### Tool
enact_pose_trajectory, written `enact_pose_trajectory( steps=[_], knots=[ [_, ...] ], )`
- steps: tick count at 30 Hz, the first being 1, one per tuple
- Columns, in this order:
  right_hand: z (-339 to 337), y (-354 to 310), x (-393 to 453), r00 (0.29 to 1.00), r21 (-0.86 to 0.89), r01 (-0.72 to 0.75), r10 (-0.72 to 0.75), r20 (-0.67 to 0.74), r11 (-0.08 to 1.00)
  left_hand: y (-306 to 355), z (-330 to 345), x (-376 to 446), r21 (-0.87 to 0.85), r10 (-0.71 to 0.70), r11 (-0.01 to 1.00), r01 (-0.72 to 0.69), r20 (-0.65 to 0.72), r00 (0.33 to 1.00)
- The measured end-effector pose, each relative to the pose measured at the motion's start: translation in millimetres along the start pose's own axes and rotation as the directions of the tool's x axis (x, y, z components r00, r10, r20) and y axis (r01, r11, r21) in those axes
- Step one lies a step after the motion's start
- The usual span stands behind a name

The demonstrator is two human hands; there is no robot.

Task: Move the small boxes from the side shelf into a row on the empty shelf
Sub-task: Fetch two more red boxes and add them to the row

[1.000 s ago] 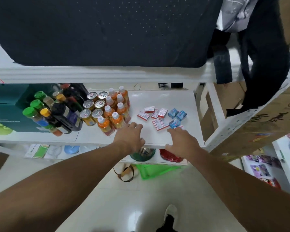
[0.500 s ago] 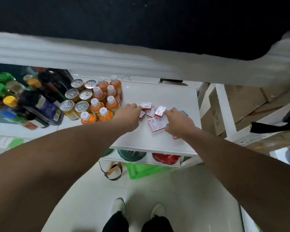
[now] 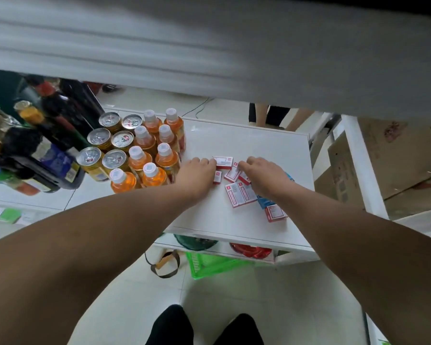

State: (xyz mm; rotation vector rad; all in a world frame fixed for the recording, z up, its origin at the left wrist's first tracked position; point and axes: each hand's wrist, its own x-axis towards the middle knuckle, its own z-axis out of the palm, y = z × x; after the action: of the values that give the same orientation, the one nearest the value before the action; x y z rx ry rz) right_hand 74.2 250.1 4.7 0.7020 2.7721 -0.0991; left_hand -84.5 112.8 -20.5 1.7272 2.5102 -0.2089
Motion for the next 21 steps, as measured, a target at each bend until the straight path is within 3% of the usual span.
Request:
enact_pose_trajectory(
  steps=[8,16,21],
  knots=[
    [-25,11,-5,0.999,0.017,0.004,-0.003,-0.053,1.0,-9,-14,-14,-0.174,-0.039,0.984,0.048,0.056,0.998],
    [-53,1,-63,0.985,0.201,-0.13,0.15,-0.088,0.971,2,-68,-51,-0.21,-0.065,0.974,0.08,0.077,0.995],
    [-64,-5,-108,0.986,0.223,-0.135,0.152,-0.063,0.965,16,-104,-82,-0.21,-0.069,0.974,0.083,0.074,0.995]
  ],
)
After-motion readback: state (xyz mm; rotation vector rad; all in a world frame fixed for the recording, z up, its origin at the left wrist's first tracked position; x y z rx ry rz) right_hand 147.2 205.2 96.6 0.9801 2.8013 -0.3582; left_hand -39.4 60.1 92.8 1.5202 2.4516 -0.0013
